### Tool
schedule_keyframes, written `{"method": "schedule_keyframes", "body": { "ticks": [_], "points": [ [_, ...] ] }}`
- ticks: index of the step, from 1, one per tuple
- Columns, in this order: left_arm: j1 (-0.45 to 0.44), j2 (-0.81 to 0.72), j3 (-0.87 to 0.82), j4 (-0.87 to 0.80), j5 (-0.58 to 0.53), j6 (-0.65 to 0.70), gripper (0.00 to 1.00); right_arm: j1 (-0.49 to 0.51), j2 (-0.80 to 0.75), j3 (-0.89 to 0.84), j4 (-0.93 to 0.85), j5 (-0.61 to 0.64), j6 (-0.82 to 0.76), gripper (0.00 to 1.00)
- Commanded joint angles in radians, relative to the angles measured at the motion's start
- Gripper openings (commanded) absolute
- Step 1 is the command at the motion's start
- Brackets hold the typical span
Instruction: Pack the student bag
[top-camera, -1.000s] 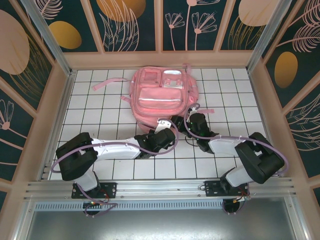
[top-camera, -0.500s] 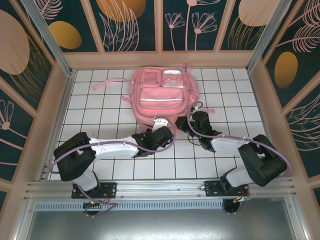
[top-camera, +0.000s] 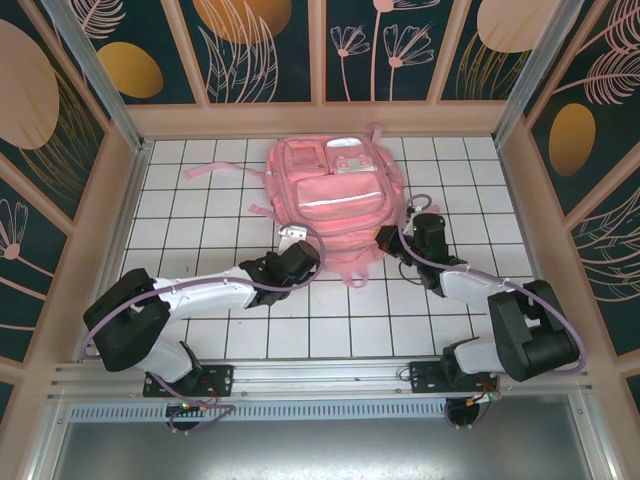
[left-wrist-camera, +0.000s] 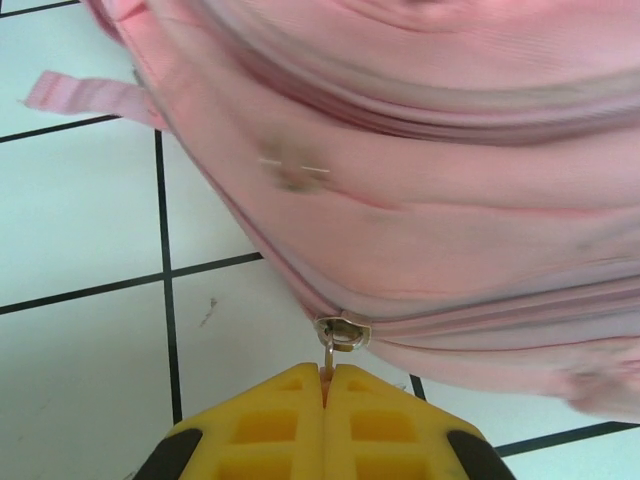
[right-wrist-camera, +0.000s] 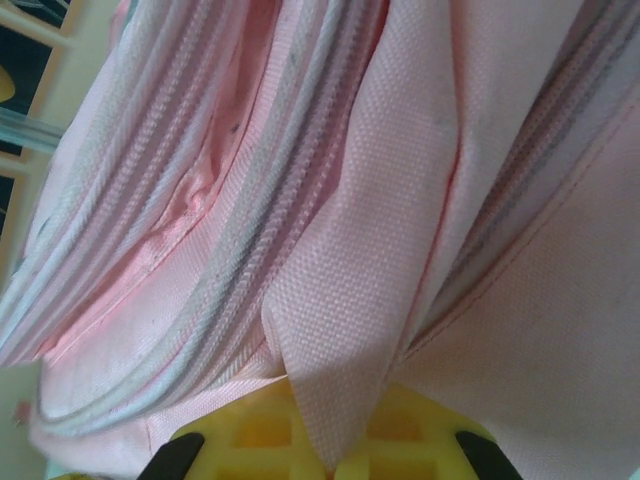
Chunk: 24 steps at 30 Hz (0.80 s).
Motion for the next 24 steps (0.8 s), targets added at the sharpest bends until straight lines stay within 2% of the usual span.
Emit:
{"method": "schedule_keyframes", "body": {
  "ticks": [1, 4, 6, 10, 14, 18, 20, 24],
  "points": [
    [0.030, -0.039, -0.018, -0.027, -0.023, 0.033, 0.00, -0.101, -0.028, 0.034, -0.034, 0.086, -0.085, 0.03],
    [0.030, -0.045, -0.013, 0.030, 0.042, 0.047, 0.00, -0.077, -0.083, 0.023, -0.038, 0.055, -0.048, 0.40],
    [0.030, -0.040, 0.000, 0.048, 0.069, 0.054, 0.00, -0.021, -0.137, 0.006, -0.067, 0.087, -0.019, 0.51],
    [0.025, -0.026, 0.027, 0.073, 0.121, 0.070, 0.00, 0.127, -0.249, -0.070, -0.104, 0.201, 0.091, 0.58],
    [-0.002, -0.029, 0.045, 0.097, 0.141, 0.101, 0.00, 0.227, -0.288, -0.165, -0.055, 0.227, 0.235, 0.60],
    [-0.032, -0.029, 0.065, 0.093, 0.135, 0.110, 0.00, 0.321, -0.269, -0.193, 0.000, 0.255, 0.324, 0.62],
    [-0.043, -0.028, 0.070, 0.093, 0.132, 0.106, 0.00, 0.368, -0.240, -0.183, 0.015, 0.291, 0.345, 0.67],
    [-0.068, -0.021, 0.073, 0.104, 0.146, 0.098, 0.00, 0.392, -0.156, -0.171, 0.084, 0.281, 0.377, 0.71]
  ]
}}
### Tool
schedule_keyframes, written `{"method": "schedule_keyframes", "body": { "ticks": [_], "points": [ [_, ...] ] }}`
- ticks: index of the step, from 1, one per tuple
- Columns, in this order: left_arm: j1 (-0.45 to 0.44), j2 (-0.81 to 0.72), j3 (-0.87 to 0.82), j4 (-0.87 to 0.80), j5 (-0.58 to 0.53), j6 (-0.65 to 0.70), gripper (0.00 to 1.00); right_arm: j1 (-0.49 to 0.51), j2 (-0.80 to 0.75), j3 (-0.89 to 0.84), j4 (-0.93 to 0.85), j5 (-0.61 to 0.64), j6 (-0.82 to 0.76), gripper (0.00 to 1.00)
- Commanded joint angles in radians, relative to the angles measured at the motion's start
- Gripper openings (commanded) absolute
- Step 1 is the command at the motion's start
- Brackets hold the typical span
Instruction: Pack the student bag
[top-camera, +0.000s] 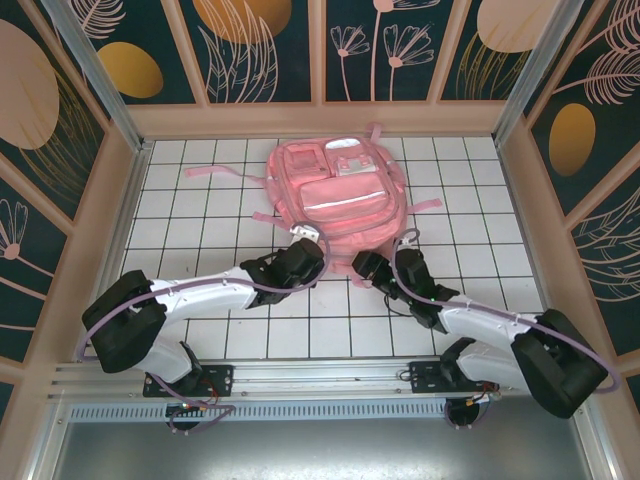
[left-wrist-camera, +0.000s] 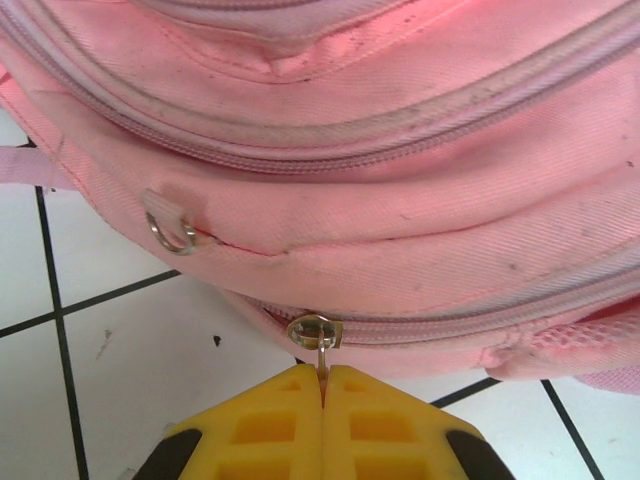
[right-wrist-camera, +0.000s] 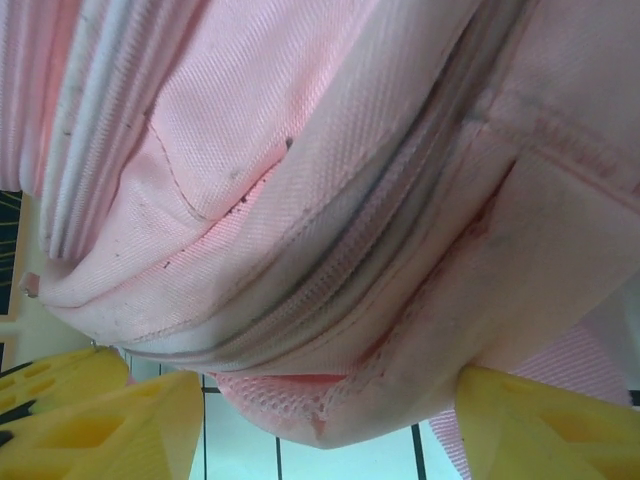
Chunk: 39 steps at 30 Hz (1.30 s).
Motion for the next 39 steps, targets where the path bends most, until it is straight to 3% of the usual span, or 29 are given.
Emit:
{"method": "schedule_keyframes", "body": {
  "ticks": [1, 3, 5, 8, 10, 14, 22, 39],
  "points": [
    [-0.034, -0.010, 0.047, 0.057, 0.019, 0.015, 0.00, 0.020, 0.070, 0.019, 0.112, 0.016, 0.070, 0.71],
    [-0.043, -0.005, 0.048, 0.056, 0.012, 0.013, 0.00, 0.019, 0.115, 0.023, 0.151, 0.017, 0.075, 0.70],
    [-0.044, -0.004, 0.048, 0.051, 0.005, 0.012, 0.00, 0.018, 0.150, 0.031, 0.179, 0.029, 0.070, 0.59],
    [-0.044, -0.011, 0.045, 0.032, -0.020, 0.010, 0.00, 0.006, 0.159, 0.045, 0.178, 0.043, 0.042, 0.17],
    [-0.045, -0.014, 0.045, 0.010, -0.047, 0.006, 0.00, -0.008, 0.130, 0.043, 0.149, 0.046, 0.025, 0.00],
    [-0.034, -0.001, 0.044, -0.048, -0.118, -0.010, 0.00, -0.063, 0.026, 0.021, 0.072, 0.083, -0.023, 0.00],
    [0.062, 0.046, 0.038, -0.092, -0.128, -0.041, 0.00, -0.223, -0.177, -0.054, -0.029, 0.021, -0.094, 0.00],
    [0.270, 0.317, 0.207, -0.186, -0.299, -0.086, 0.00, -0.340, -0.275, -0.136, -0.033, -0.084, -0.126, 0.00]
  ]
}}
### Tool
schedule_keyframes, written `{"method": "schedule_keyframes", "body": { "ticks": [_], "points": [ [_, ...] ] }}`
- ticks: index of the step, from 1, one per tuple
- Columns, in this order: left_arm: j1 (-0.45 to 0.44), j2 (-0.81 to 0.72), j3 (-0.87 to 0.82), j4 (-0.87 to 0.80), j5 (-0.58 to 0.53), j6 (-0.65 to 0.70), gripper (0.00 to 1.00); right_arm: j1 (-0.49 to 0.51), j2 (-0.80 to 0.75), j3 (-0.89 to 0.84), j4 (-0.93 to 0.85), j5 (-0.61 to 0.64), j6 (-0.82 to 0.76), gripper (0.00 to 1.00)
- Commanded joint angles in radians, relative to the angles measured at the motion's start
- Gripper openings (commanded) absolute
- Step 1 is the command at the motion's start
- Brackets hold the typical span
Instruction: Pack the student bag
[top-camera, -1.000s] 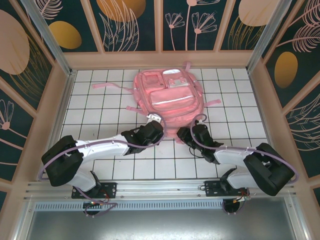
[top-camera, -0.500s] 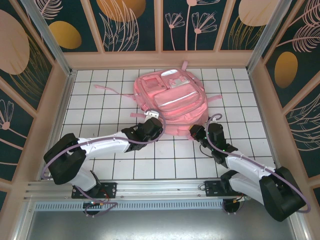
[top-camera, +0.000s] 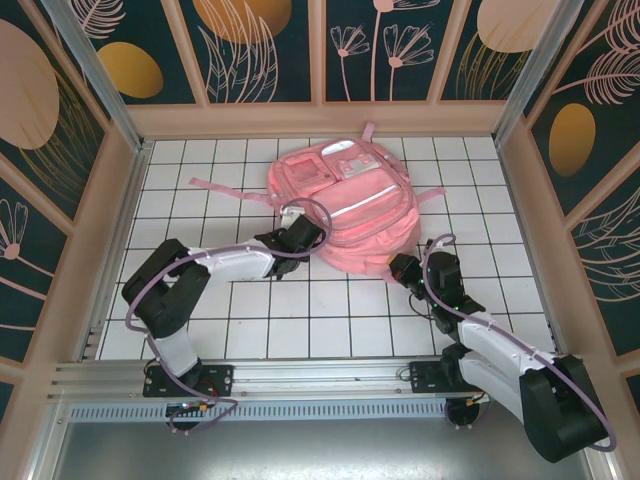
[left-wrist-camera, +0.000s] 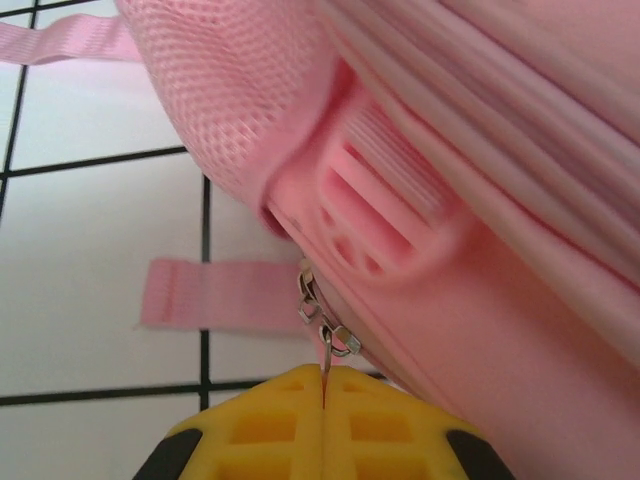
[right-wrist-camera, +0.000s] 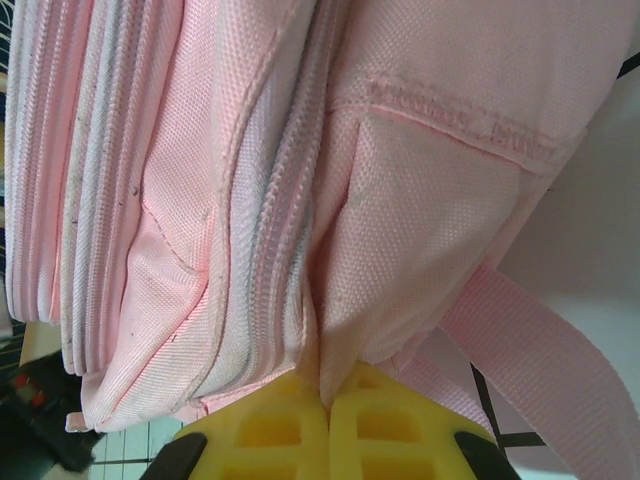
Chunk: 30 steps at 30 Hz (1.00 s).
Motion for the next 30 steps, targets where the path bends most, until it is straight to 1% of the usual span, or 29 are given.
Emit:
{"method": "schedule_keyframes", "body": {
  "ticks": [1, 6, 9, 13, 18, 22, 30],
  "points": [
    [0.085, 0.048, 0.033, -0.101, -0.157, -0.028, 0.00, -0.036, -0.034, -0.015, 0.032, 0.042, -0.024, 0.00],
    [0.174, 0.101, 0.077, -0.086, -0.173, -0.038, 0.00, -0.050, -0.053, -0.028, 0.026, 0.033, -0.030, 0.00],
    [0.211, 0.125, 0.099, -0.080, -0.180, -0.046, 0.00, -0.062, -0.065, -0.034, 0.018, 0.027, -0.034, 0.00],
    [0.248, 0.154, 0.126, -0.054, -0.153, -0.040, 0.00, -0.076, -0.067, -0.039, 0.022, 0.010, -0.038, 0.00],
    [0.262, 0.186, 0.168, -0.040, -0.185, -0.038, 0.00, -0.081, -0.064, -0.043, 0.025, -0.001, -0.036, 0.00],
    [0.265, 0.181, 0.171, -0.024, -0.124, -0.034, 0.00, -0.082, -0.061, -0.045, 0.041, -0.016, -0.031, 0.00],
    [0.265, 0.093, 0.085, 0.003, -0.070, -0.033, 0.00, -0.082, -0.038, -0.042, 0.057, -0.027, -0.032, 0.00]
  ]
}}
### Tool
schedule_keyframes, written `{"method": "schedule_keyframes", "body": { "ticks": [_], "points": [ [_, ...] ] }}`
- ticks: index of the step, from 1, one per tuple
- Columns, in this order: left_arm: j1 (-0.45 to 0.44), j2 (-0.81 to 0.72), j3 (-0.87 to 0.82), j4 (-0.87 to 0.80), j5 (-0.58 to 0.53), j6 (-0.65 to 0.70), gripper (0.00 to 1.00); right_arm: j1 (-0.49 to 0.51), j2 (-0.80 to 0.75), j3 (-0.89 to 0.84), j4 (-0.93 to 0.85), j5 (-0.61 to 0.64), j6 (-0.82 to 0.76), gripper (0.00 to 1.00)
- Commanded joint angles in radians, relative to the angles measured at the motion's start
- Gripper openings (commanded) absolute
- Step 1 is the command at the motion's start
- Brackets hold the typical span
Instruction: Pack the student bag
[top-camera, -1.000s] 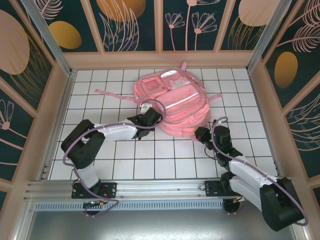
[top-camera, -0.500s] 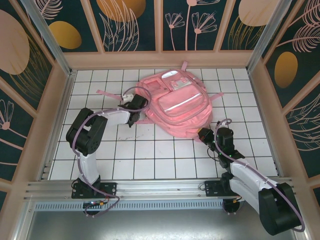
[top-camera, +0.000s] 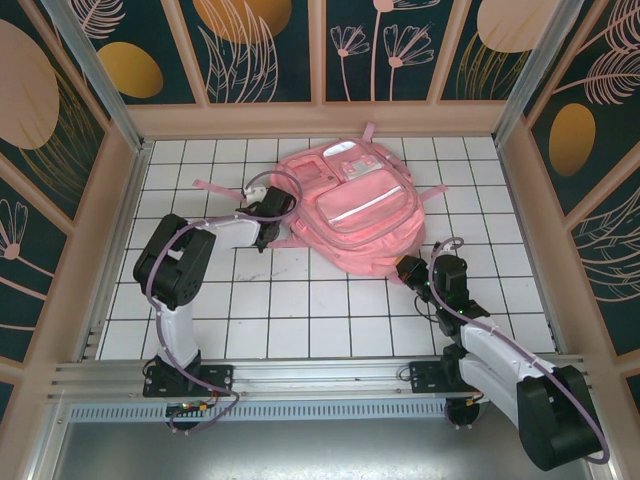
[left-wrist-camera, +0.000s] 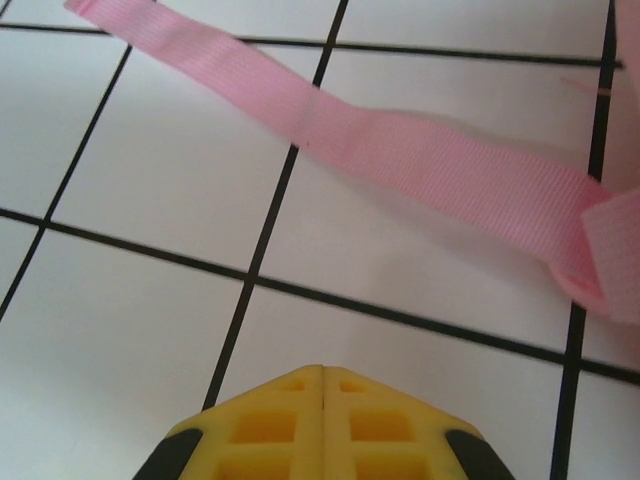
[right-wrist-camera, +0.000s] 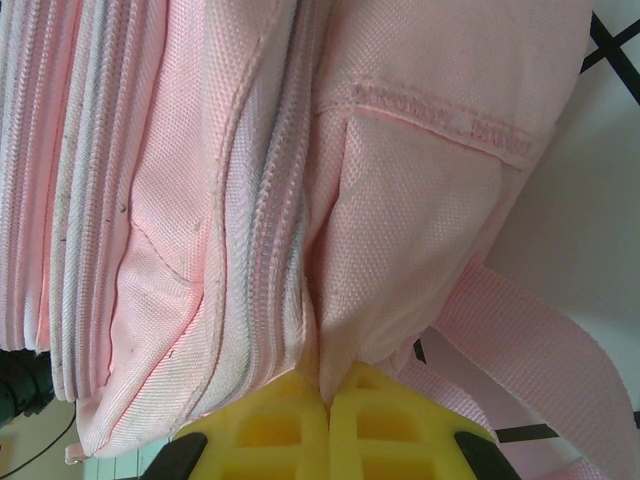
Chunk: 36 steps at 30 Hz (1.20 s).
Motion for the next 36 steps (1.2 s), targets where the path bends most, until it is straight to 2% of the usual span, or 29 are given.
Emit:
{"method": "schedule_keyframes", "body": {
  "ticks": [1, 5, 8, 15, 17, 20, 24, 28, 30, 32, 36],
  "points": [
    [-0.001, -0.063, -0.027, 0.017, 0.040, -0.002, 0.00, -0.012, 0.006, -0.006, 0.070, 0.001, -0.022, 0.00],
    [-0.001, -0.115, -0.067, 0.052, 0.160, 0.016, 0.00, -0.012, 0.014, -0.003, 0.081, -0.005, -0.016, 0.00],
    [-0.001, -0.163, -0.109, 0.074, 0.210, 0.012, 0.00, -0.012, 0.013, -0.002, 0.078, -0.002, -0.016, 0.00],
    [-0.003, -0.209, -0.148, 0.074, 0.232, -0.007, 0.00, -0.008, 0.036, -0.001, 0.095, -0.019, -0.012, 0.00],
    [-0.002, -0.250, -0.167, 0.080, 0.238, -0.014, 0.09, -0.001, 0.047, -0.001, 0.102, -0.021, -0.009, 0.00],
    [-0.002, -0.276, -0.178, 0.086, 0.244, -0.031, 0.17, 0.029, 0.061, 0.000, 0.113, -0.013, -0.006, 0.00],
    [-0.001, -0.330, -0.201, 0.097, 0.246, -0.055, 0.26, 0.125, 0.087, 0.002, 0.135, 0.038, 0.015, 0.00],
    [-0.001, -0.408, -0.234, 0.116, 0.225, -0.077, 0.49, 0.281, 0.145, 0.024, 0.163, 0.118, 0.026, 0.00],
    [0.000, -0.454, -0.251, 0.124, 0.219, -0.088, 0.66, 0.346, 0.187, 0.034, 0.199, 0.136, 0.031, 0.00],
    [-0.001, -0.497, -0.269, 0.131, 0.216, -0.094, 0.77, 0.399, 0.235, 0.060, 0.213, 0.147, 0.025, 0.00],
    [-0.001, -0.584, -0.308, 0.150, 0.209, -0.103, 0.89, 0.486, 0.341, 0.124, 0.242, 0.155, -0.001, 0.03]
  ]
}}
